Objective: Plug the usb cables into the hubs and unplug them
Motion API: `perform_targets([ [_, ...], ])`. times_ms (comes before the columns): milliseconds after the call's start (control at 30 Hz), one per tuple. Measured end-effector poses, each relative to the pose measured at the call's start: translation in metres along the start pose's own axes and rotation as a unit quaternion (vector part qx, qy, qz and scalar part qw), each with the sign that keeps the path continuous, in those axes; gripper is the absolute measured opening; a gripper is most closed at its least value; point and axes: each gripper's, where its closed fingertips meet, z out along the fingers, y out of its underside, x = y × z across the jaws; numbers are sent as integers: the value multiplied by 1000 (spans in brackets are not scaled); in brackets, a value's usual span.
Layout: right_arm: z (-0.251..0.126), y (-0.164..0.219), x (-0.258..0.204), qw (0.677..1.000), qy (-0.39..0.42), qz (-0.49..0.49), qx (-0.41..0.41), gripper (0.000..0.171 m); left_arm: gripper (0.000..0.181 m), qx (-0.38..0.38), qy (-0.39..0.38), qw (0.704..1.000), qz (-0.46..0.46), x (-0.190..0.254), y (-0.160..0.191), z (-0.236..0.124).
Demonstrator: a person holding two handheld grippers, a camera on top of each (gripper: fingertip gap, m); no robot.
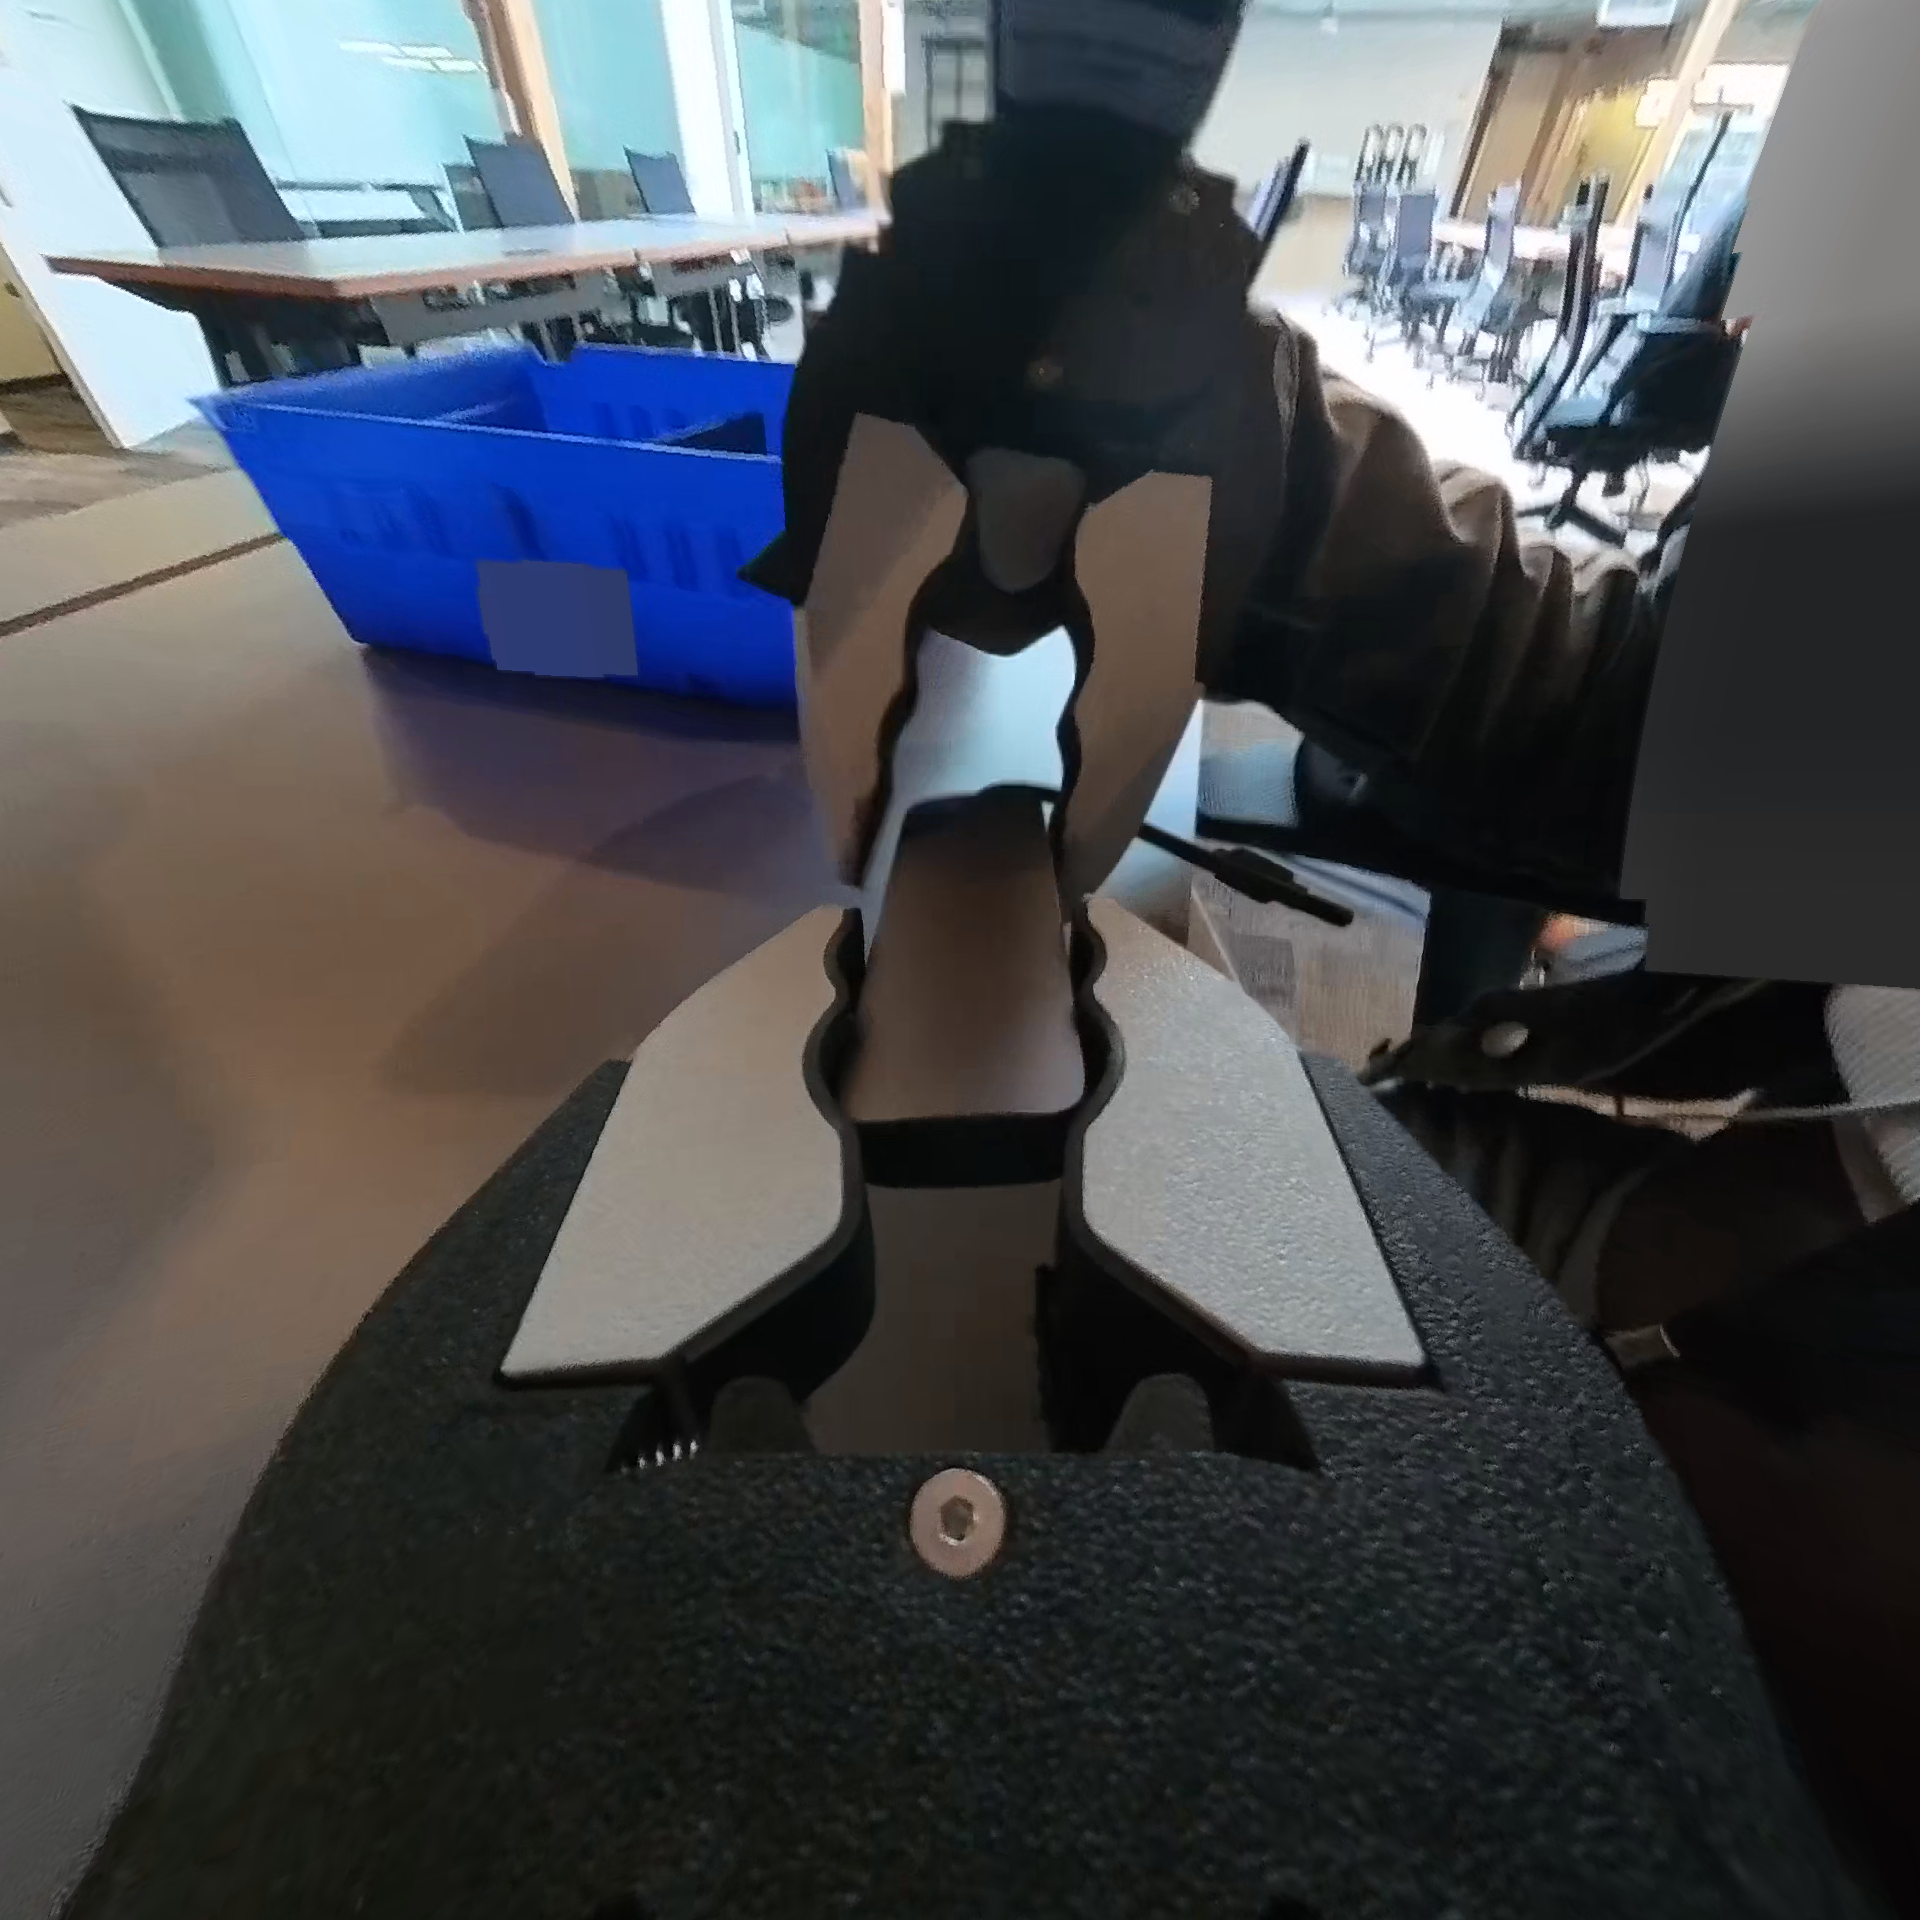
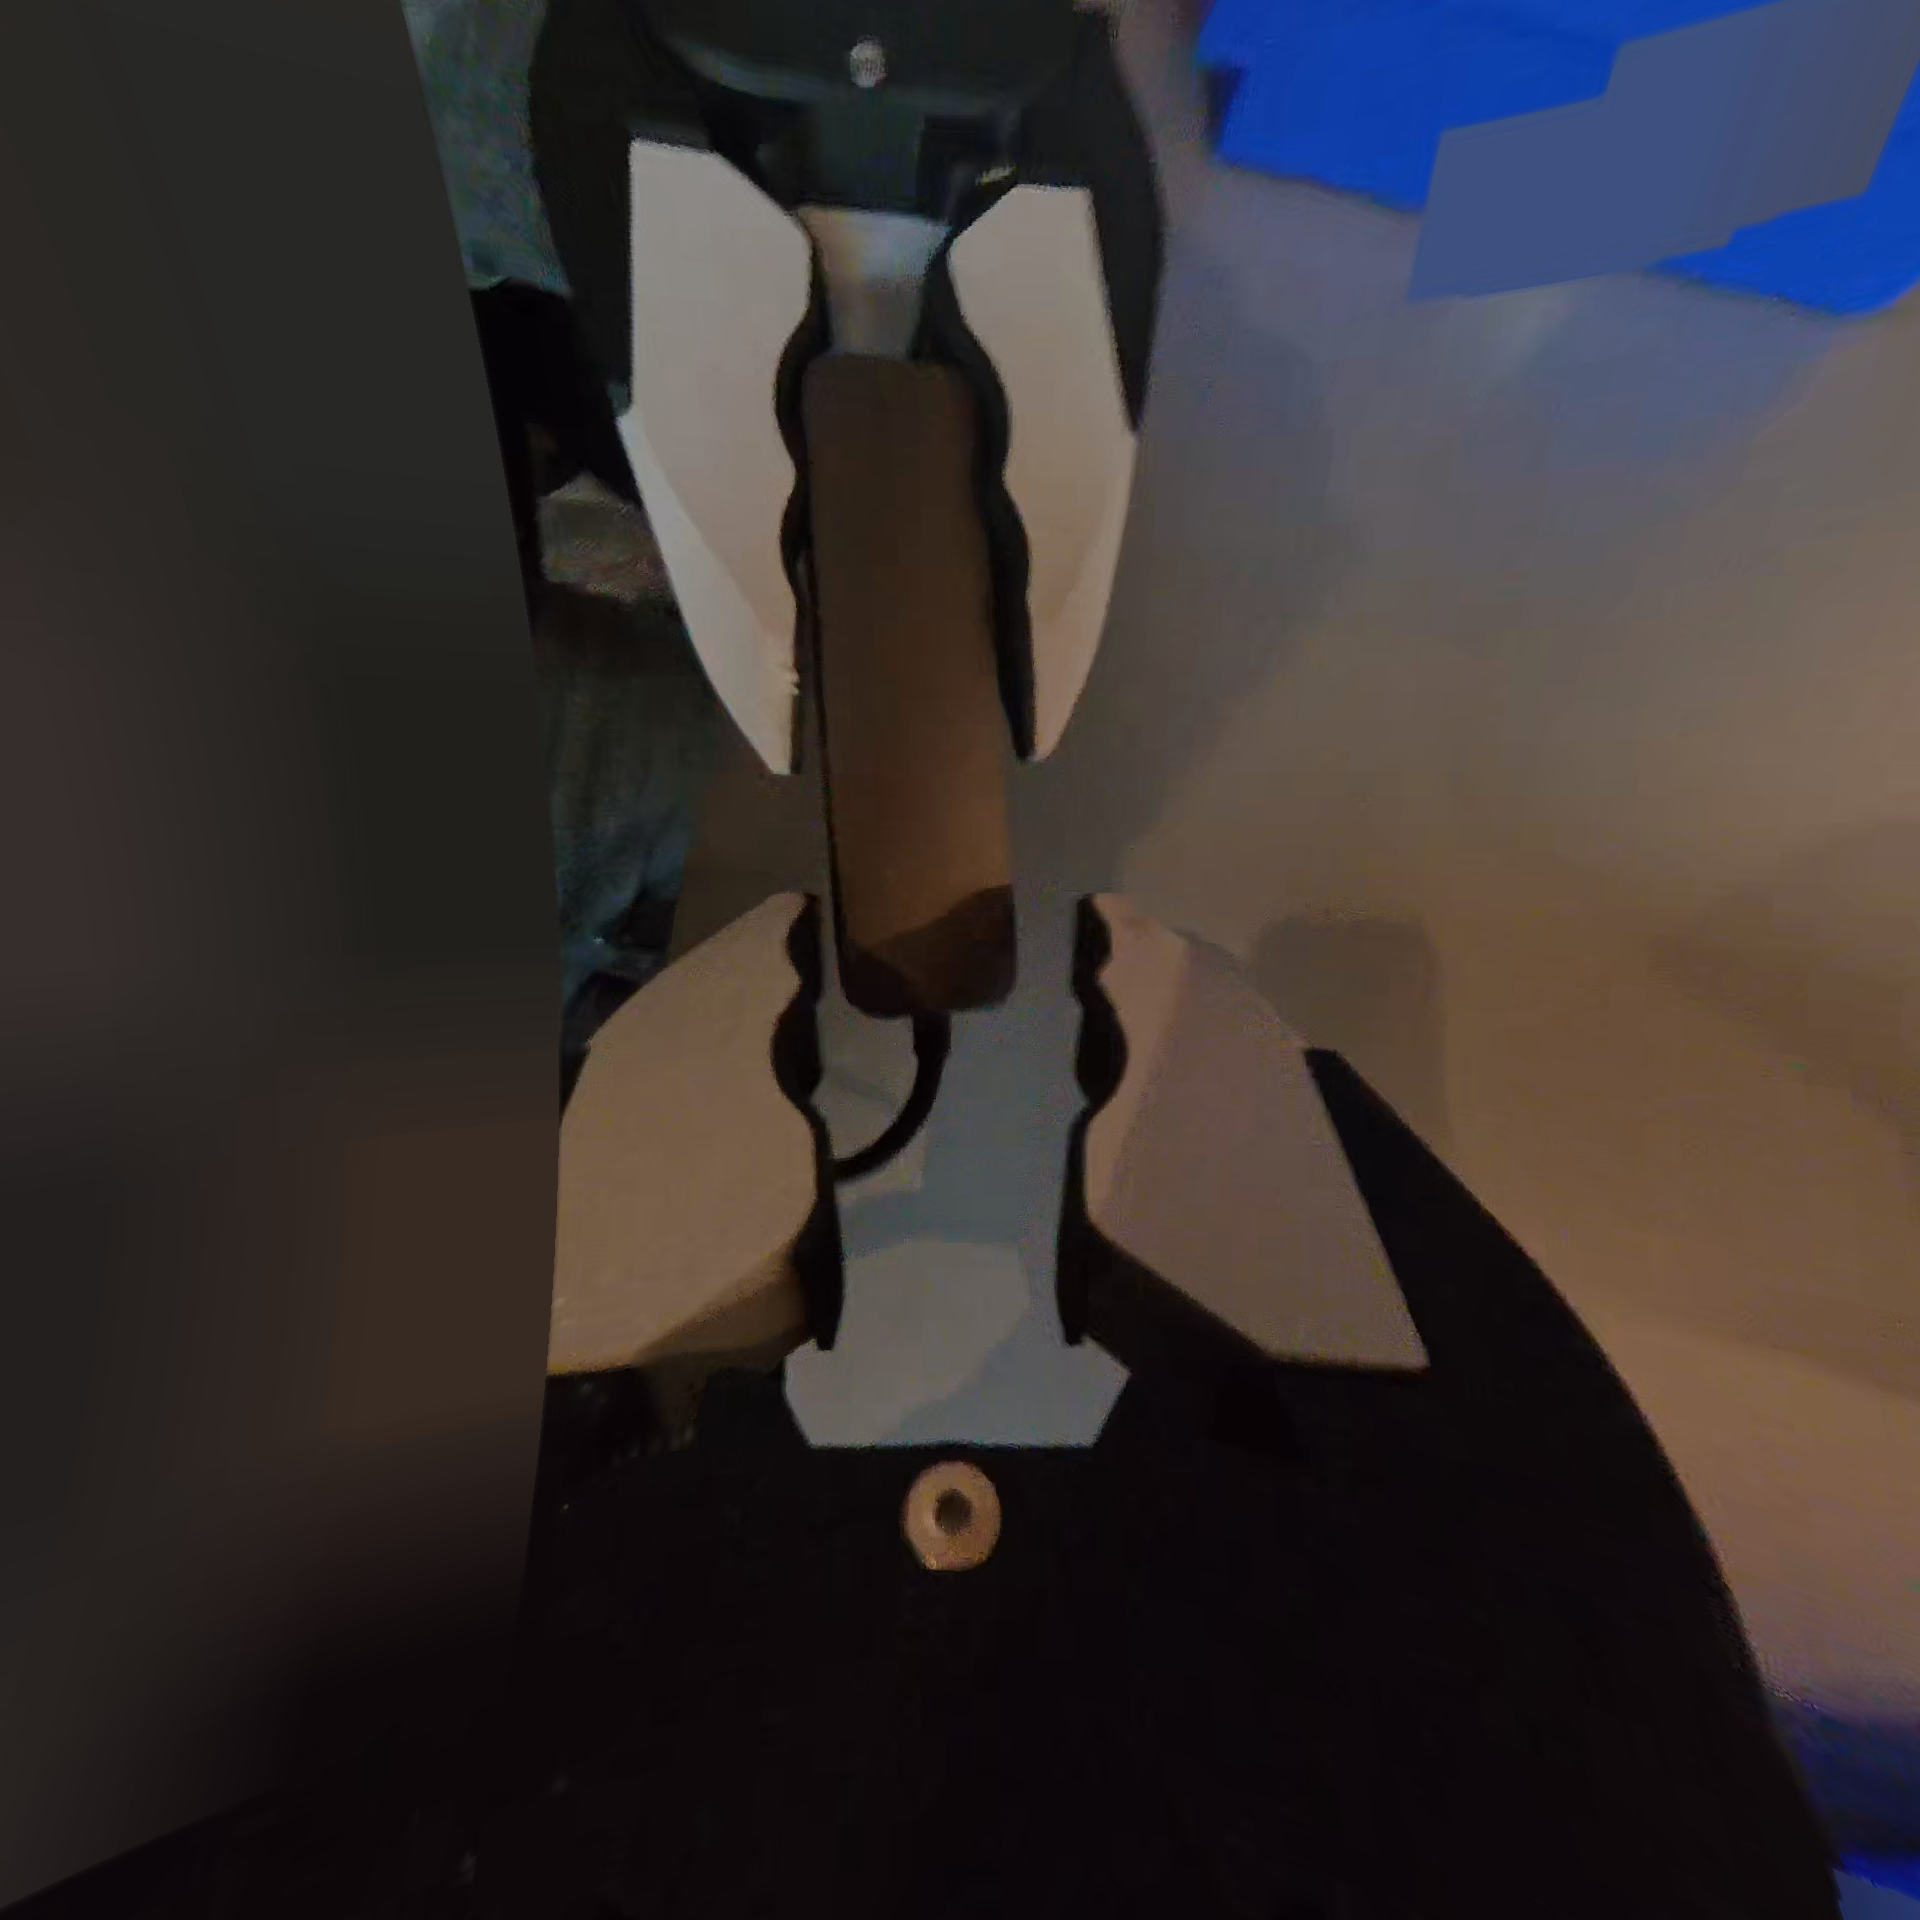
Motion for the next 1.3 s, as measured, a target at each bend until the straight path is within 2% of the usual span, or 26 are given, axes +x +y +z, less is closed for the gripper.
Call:
perform_targets([
  [67, -20, -2, 14, 999, 41, 11, 15, 59, 38, 32, -13, 999, -18, -7, -8, -5],
  [167, -77, -3, 38, 988, 136, 27, 63, 56, 38, 93, -37, 993, -55, -23, -22, -18],
  [233, -130, 1, 55, 967, 223, 53, 111, 50, 38, 145, -44, 983, -101, -34, -32, -29],
  [333, -212, 19, 73, 914, 354, 99, 172, 32, 38, 204, -60, 965, -153, -50, -41, -44],
  [433, -257, 44, 76, 893, 409, 94, 163, 7, 38, 210, -69, 963, -151, -55, -42, -48],
  [500, -257, 65, 77, 916, 378, 92, 97, 3, 38, 210, -67, 966, -137, -53, -43, -48],
  [567, -241, 89, 78, 947, 309, 86, 4, 10, 38, 200, -70, 967, -138, -55, -40, -44],
  [633, -225, 116, 82, 964, 234, 88, -90, 22, 38, 195, -67, 967, -147, -57, -35, -38],
  [700, -217, 140, 91, 965, 186, 99, -159, 23, 38, 199, -57, 967, -148, -56, -34, -35],
  [800, -211, 166, 103, 958, 144, 126, -216, 24, 38, 203, -56, 967, -142, -59, -36, -34],
  [900, -204, 182, 107, 955, 120, 131, -239, 24, 38, 230, -35, 960, -153, -59, -39, -39],
  [1067, -175, 186, 97, 961, 98, 141, -215, 24, 38, 251, -31, 952, -174, -70, -41, -41],
  [1300, -142, 180, 88, 969, 65, 155, -180, 21, 38, 253, -33, 950, -181, -82, -44, -24],
])
